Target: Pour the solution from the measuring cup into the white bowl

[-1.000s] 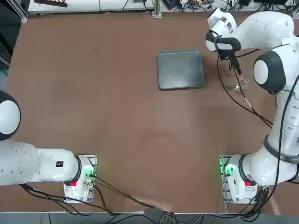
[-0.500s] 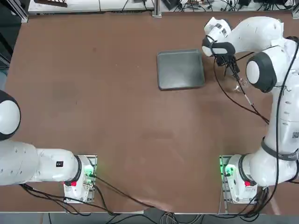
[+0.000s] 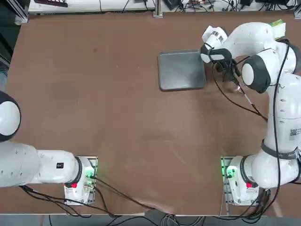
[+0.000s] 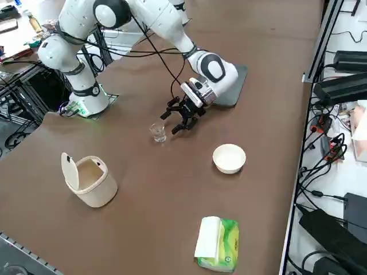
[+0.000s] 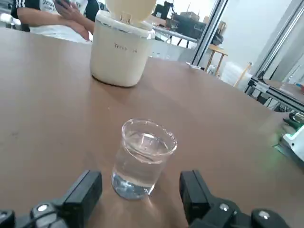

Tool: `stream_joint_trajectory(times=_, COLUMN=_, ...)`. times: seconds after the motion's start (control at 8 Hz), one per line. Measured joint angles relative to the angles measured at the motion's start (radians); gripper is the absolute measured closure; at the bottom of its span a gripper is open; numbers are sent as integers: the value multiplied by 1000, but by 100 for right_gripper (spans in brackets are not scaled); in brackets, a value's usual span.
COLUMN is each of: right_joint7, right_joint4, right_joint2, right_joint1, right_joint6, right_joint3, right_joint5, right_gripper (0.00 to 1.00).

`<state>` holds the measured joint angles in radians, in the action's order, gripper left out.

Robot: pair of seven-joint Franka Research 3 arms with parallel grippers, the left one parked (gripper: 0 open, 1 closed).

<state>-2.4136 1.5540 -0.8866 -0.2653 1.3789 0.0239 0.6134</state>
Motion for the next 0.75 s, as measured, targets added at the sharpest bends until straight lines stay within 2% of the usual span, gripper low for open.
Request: stream_joint_trajectory(times=0.75, right_joint7=-56, right_joint4=-1, right_joint2=-67, right_joint1=1, right_joint6=-24, right_joint3=31, right_joint5=29, right_gripper=0)
